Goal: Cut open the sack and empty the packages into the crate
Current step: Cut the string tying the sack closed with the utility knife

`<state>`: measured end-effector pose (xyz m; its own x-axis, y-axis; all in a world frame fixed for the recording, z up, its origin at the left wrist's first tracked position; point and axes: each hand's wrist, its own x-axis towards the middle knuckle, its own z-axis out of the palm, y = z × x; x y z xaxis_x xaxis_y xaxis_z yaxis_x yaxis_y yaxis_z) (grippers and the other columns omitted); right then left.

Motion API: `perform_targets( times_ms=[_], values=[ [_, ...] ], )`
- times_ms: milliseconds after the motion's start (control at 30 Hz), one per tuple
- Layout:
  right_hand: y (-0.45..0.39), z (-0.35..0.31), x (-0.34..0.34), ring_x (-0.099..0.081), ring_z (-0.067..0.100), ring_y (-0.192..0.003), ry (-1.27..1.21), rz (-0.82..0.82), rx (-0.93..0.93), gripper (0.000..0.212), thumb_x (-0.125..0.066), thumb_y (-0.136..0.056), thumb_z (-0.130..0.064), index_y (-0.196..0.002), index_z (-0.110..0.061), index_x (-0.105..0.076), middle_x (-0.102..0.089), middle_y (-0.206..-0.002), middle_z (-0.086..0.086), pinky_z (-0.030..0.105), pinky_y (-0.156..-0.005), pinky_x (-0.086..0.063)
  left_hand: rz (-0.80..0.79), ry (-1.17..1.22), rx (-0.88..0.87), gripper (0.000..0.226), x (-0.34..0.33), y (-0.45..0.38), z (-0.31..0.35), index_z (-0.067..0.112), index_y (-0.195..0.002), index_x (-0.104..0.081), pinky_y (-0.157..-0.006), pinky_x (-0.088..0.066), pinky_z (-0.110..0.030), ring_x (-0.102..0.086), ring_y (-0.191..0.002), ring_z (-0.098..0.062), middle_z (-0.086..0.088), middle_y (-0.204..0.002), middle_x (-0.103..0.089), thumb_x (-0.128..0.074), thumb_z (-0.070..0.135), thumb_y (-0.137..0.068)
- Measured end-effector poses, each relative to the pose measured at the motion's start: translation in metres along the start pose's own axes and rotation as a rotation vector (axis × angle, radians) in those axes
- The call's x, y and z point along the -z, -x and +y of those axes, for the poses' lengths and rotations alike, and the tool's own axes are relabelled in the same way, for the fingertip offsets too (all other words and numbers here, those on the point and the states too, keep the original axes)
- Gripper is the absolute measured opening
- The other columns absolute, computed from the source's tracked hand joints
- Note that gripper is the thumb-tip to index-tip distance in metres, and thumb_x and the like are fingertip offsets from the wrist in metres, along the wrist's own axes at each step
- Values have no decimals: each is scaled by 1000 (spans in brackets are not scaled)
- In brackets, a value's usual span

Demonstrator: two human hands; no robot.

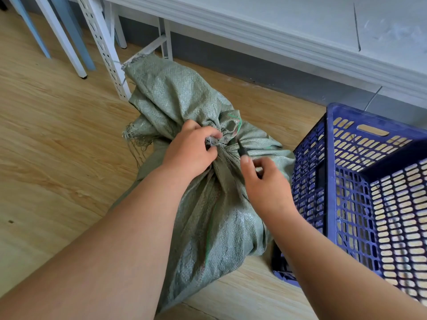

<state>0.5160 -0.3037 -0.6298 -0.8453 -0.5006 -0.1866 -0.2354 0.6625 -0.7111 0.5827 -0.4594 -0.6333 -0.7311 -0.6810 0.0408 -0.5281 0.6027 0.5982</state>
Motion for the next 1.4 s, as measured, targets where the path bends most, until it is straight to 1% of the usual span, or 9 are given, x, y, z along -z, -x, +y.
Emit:
perform_targets(
  times_ms=[67,167,333,567,800,933,1067,1233,1400],
  values=[
    [-10,-12,-4,-57,4,-67,-188,39,16,34,-54,-84,-63,-90,-29,-56,-60,-72,-13,26,-56,-39,38,-15,12,19,-2,0,3,43,-100,-61,-66,-40,-28,-53,-76,-13,10,-104,-40,-60,31,-86],
    [-33,-27,-14,-62,8,-72,-372,39,-3,11,-69,-84,-35,-92,-30,-65,-65,-78,-11,29,-70,-51,117,-45,22,12,-5,2,6,39,-89,-59,-58,-32,-26,-52,-81,-15,11,-103,-42,-62,28,-85],
    [-49,-30,-24,-55,12,-62,-432,-66,-49,26,-61,-85,-9,-94,-30,-73,-63,-71,-8,31,-69,-52,202,-141,16,5,-4,5,8,34,-88,-67,-60,-33,-28,-51,-91,-15,9,-105,-47,-65,31,-85],
    [-55,-31,-26,-54,15,-57,-331,-126,-3,32,-60,-84,-9,-101,-33,-72,-67,-77,-1,29,-59,-50,59,-318,138,21,-4,2,14,22,-108,-67,-70,-37,-35,-42,-112,-24,-2,-116,-43,-52,23,-95],
    [-54,-30,-31,-67,12,-84,-459,-89,36,27,-63,-84,-6,-80,-31,-71,-72,-85,-8,30,-84,-54,-31,-311,220,27,-10,6,15,16,-117,-59,-72,-30,-35,-40,-115,-28,-5,-121,-40,-43,26,-98],
    [-59,-32,-32,-67,14,-91,-336,-130,70,26,-61,-86,-7,-86,-32,-67,-73,-91,-6,30,-86,-53,-44,-399,158,25,-12,9,17,18,-111,-62,-72,-33,-37,-39,-114,-31,-7,-122,-39,-41,21,-98],
    [-59,-28,-30,-66,10,-88,-298,-150,61,30,-59,-85,-6,-85,-35,-64,-70,-83,-16,30,-87,-53,-68,-423,107,24,-17,11,17,20,-113,-63,-71,-31,-36,-39,-115,-30,-7,-121,-39,-46,20,-96],
    [-56,-33,-30,-67,14,-90,-286,-100,93,37,-55,-80,-2,-93,-35,-66,-71,-86,-12,34,-87,-54,59,-350,-29,13,-16,17,13,19,-94,-59,-62,-32,-34,-43,-106,-26,-3,-112,-41,-62,23,-81],
    [-62,-42,-25,-64,22,-83,-236,-97,94,30,-54,-76,-2,-77,-31,-62,-66,-78,-3,32,-75,-53,205,-355,-113,5,-12,18,16,16,-87,-59,-64,-29,-32,-44,-99,-25,-3,-108,-44,-59,18,-82]
  ],
)
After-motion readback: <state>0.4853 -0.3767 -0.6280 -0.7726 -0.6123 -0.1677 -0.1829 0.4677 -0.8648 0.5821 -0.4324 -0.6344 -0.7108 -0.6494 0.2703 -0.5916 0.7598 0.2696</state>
